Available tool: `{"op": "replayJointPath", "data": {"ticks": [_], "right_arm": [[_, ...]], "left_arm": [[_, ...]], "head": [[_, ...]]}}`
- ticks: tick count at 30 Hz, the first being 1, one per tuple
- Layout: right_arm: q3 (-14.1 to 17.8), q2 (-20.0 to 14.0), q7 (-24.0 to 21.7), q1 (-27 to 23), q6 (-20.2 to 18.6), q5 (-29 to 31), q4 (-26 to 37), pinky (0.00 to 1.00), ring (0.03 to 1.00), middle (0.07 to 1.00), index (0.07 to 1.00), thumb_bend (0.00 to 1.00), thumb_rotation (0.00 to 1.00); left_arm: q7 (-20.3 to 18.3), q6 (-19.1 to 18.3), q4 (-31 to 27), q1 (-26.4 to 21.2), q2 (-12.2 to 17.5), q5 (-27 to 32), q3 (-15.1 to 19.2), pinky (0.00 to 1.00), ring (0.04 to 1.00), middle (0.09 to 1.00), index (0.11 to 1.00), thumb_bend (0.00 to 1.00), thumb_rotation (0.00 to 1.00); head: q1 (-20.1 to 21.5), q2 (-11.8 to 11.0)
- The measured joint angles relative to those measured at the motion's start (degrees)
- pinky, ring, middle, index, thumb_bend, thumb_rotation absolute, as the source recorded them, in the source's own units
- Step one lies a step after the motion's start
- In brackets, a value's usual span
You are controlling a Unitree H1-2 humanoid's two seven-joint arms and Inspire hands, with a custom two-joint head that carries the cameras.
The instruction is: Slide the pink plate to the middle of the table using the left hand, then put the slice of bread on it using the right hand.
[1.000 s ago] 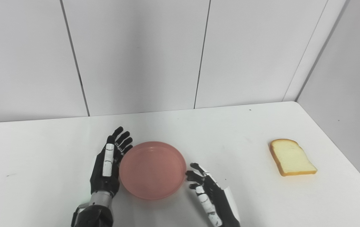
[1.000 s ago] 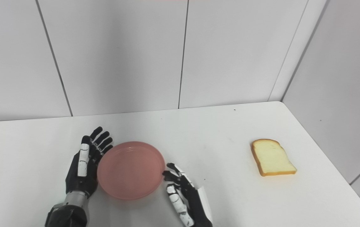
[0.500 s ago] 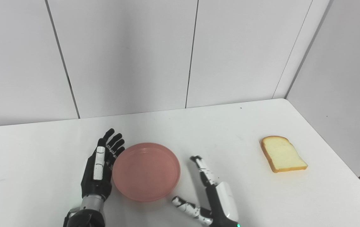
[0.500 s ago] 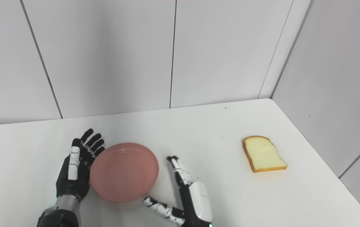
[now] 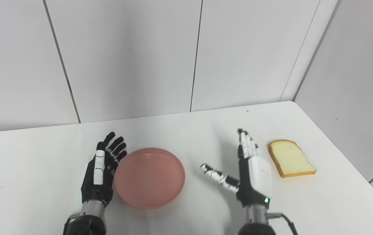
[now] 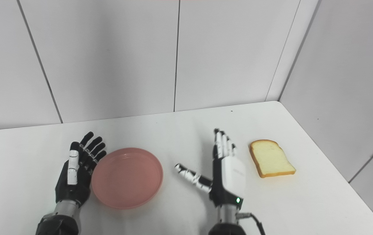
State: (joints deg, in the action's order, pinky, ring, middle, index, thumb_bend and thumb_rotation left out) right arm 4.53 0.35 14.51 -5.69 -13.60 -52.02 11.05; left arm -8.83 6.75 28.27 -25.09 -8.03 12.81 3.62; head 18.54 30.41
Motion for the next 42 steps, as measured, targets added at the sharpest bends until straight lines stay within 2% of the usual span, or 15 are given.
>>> {"op": "replayJointPath", "data": {"ticks": [5,9,11,13,16,21,25,34,42], "right_arm": [[3.5,-2.7,-0.6,-5.6,-8.6,-0.5,-4.0,1.00,1.000,1.000,1.000,0.92,0.58],[6.0,-4.8,-0.4,-8.6,-12.6,0.3,-8.0,1.00,1.000,1.000,1.000,0.95,0.47],[7.9,-5.3,0.0,-9.8,-12.9,1.0,-10.9,1.00,1.000,1.000,1.000,0.97,0.40],[9.8,-6.0,1.0,-11.2,-13.4,1.6,-14.3,1.00,1.000,1.000,1.000,0.98,0.38],[12.3,-6.2,1.7,-12.1,-13.5,1.7,-15.8,1.00,1.000,1.000,1.000,0.99,0.33],[18.7,-6.4,1.3,-15.1,-13.7,0.5,-19.1,1.00,1.000,1.000,1.000,1.00,0.26],[20.8,-6.6,0.9,-16.1,-13.7,-0.7,-20.4,1.00,1.000,1.000,1.000,1.00,0.24],[22.3,-7.8,-0.1,-16.1,-13.7,-3.0,-20.6,1.00,1.000,1.000,1.000,1.00,0.20],[22.9,-8.3,-1.7,-14.7,-13.7,-1.2,-20.3,1.00,1.000,1.000,1.000,1.00,0.23]], "left_arm": [[0.0,0.0,-0.1,0.0,-0.1,0.0,0.2,0.86,0.856,0.839,0.858,0.76,0.82],[0.0,0.0,-0.2,0.0,-0.1,0.0,0.2,0.86,0.857,0.837,0.859,0.76,0.83],[0.0,0.0,-0.3,0.1,-0.1,0.0,0.3,0.86,0.859,0.838,0.862,0.75,0.84],[0.0,0.0,-0.3,0.1,-0.1,0.0,0.2,0.86,0.857,0.835,0.859,0.75,0.83],[0.0,0.0,-0.3,0.1,-0.1,0.0,0.3,0.86,0.853,0.830,0.854,0.76,0.83],[0.0,0.0,-0.3,0.0,-0.1,0.0,0.3,0.86,0.855,0.832,0.857,0.75,0.83],[-0.1,0.0,-0.1,0.0,-0.1,0.0,0.3,0.86,0.859,0.834,0.862,0.75,0.83],[-0.1,-0.2,-0.3,0.0,-0.1,0.0,0.3,0.86,0.854,0.831,0.861,0.75,0.82],[-0.1,-0.3,-0.5,0.0,0.0,0.0,0.2,0.85,0.848,0.832,0.863,0.75,0.83]], "head": [[0.0,-0.1],[-0.1,-0.2],[-0.1,-0.2],[-0.1,-0.2],[0.0,-0.1],[0.1,-0.2],[0.2,-0.2],[0.1,0.0],[0.1,0.0]]}}
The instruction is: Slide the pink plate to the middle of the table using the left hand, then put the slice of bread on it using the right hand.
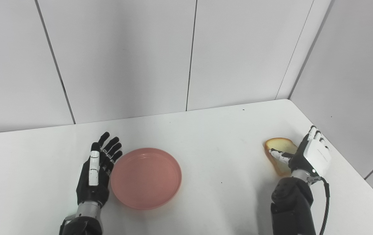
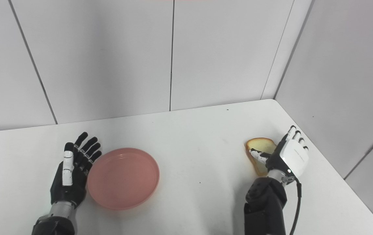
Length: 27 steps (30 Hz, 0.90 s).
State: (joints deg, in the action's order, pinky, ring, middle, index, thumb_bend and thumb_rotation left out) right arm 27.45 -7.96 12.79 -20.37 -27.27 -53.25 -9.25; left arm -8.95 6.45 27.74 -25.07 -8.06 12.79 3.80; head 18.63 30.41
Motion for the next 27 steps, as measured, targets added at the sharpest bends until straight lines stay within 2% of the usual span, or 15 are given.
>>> {"op": "replayJointPath", "data": {"ticks": [11,17,27], "right_arm": [[3.8,1.0,-7.9,-1.2,0.0,-1.4,1.0,1.00,1.000,1.000,1.000,1.00,0.26],[5.9,2.0,-12.1,-1.7,0.0,-1.5,1.6,1.00,0.975,1.000,1.000,1.00,0.35],[6.1,2.2,-12.4,-1.7,0.0,0.1,1.7,1.00,0.986,1.000,1.000,1.00,0.35]], "left_arm": [[0.0,-0.3,-0.6,0.3,0.1,-0.1,-0.2,0.85,0.848,0.828,0.862,0.76,0.83],[0.0,-0.3,-0.6,0.3,0.0,-0.1,-0.2,0.85,0.851,0.834,0.861,0.76,0.83],[0.0,-0.7,-0.7,0.4,0.0,-0.1,-0.1,0.85,0.851,0.831,0.863,0.76,0.82]], "head": [[-0.6,0.4],[-0.8,0.3],[-0.7,0.3]]}}
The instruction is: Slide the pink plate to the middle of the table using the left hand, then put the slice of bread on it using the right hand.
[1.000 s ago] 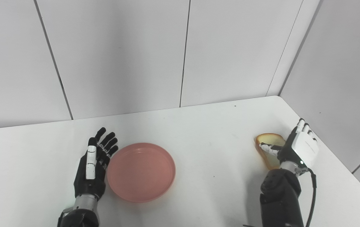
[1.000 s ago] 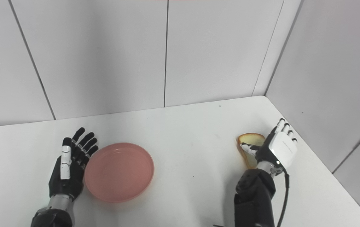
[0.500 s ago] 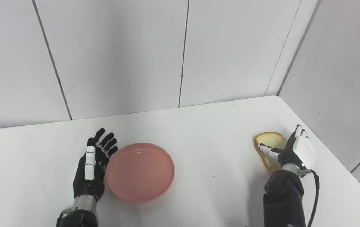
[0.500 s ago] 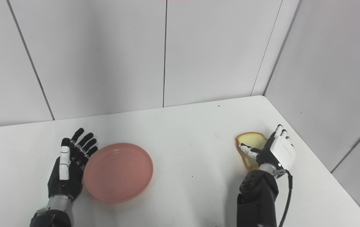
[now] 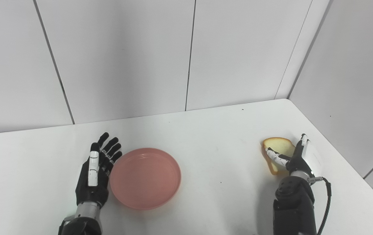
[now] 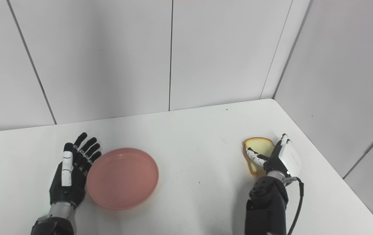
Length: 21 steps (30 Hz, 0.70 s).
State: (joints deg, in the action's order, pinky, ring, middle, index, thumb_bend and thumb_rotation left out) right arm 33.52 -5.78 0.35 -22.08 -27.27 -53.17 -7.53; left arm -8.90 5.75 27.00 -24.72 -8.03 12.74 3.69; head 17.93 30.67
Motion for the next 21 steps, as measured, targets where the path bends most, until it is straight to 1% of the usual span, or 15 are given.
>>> {"op": "replayJointPath", "data": {"ticks": [7,12,17,18,19,21], "right_arm": [[-0.2,0.0,0.0,0.0,0.0,0.1,0.2,0.99,0.966,1.000,1.000,1.00,0.34],[-0.5,0.0,0.3,0.0,0.0,0.7,0.2,1.00,0.981,1.000,1.000,1.00,0.32],[-1.1,-0.1,1.6,0.1,0.0,2.5,0.2,1.00,0.999,1.000,1.000,1.00,0.35],[-1.3,-0.1,2.1,0.1,0.0,2.9,0.2,1.00,1.000,1.000,1.000,1.00,0.37],[-1.5,-0.1,2.6,0.1,0.0,3.6,0.2,1.00,1.000,1.000,1.000,1.00,0.39],[-2.3,-0.3,3.8,0.3,0.0,5.6,0.2,1.00,1.000,1.000,1.000,1.00,0.41]], "left_arm": [[0.0,0.0,0.0,0.0,0.0,0.0,0.1,0.86,0.854,0.829,0.865,0.77,0.81],[0.0,0.0,0.0,0.0,0.0,0.0,0.1,0.85,0.850,0.827,0.862,0.77,0.82],[0.0,0.0,0.1,0.0,0.0,0.0,0.1,0.86,0.853,0.829,0.863,0.76,0.82],[0.0,0.0,0.1,0.0,0.0,0.0,0.1,0.86,0.853,0.828,0.862,0.76,0.82],[0.0,0.0,0.1,0.0,0.0,0.0,0.1,0.86,0.851,0.827,0.862,0.76,0.82],[0.0,0.0,0.1,0.0,0.0,0.0,0.1,0.86,0.850,0.827,0.862,0.76,0.81]], "head": [[-0.1,0.1],[-0.1,0.1],[-0.1,0.1],[-0.1,0.1],[-0.1,0.1],[-0.1,0.1]]}}
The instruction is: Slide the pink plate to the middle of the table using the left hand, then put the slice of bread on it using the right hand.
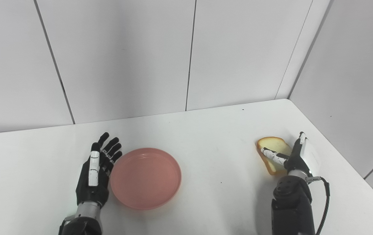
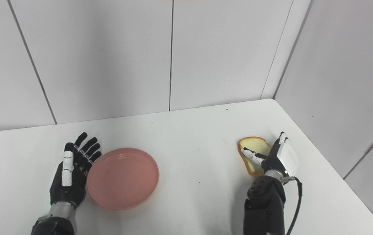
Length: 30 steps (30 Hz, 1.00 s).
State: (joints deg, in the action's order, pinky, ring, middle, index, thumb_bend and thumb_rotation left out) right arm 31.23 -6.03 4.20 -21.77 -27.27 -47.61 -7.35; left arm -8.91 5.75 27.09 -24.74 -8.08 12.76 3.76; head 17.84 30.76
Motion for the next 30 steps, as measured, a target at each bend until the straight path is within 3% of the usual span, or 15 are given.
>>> {"op": "replayJointPath", "data": {"ticks": [4,6,19,30], "right_arm": [[-2.4,-1.0,3.8,1.1,0.0,4.2,0.0,0.95,1.000,1.000,1.000,1.00,0.40],[-3.0,-1.4,5.1,1.5,0.0,5.5,0.1,0.99,1.000,1.000,1.000,1.00,0.38],[-5.6,-3.3,9.0,1.9,0.0,6.7,0.2,1.00,1.000,1.000,1.000,1.00,0.36],[-7.5,-3.7,7.5,2.4,0.0,6.7,0.1,1.00,1.000,1.000,1.000,1.00,0.51]], "left_arm": [[0.0,0.0,0.0,0.0,0.0,0.0,0.0,0.86,0.853,0.832,0.865,0.76,0.82],[0.0,0.0,0.0,0.0,0.0,0.0,0.0,0.85,0.850,0.827,0.862,0.76,0.82],[0.0,0.0,0.1,0.0,0.0,0.0,0.1,0.86,0.856,0.832,0.870,0.77,0.81],[0.0,0.0,0.0,0.0,0.0,0.0,-0.1,0.86,0.853,0.831,0.870,0.77,0.82]], "head": [[0.0,0.1],[0.0,0.1],[0.0,0.3],[-0.2,0.1]]}}
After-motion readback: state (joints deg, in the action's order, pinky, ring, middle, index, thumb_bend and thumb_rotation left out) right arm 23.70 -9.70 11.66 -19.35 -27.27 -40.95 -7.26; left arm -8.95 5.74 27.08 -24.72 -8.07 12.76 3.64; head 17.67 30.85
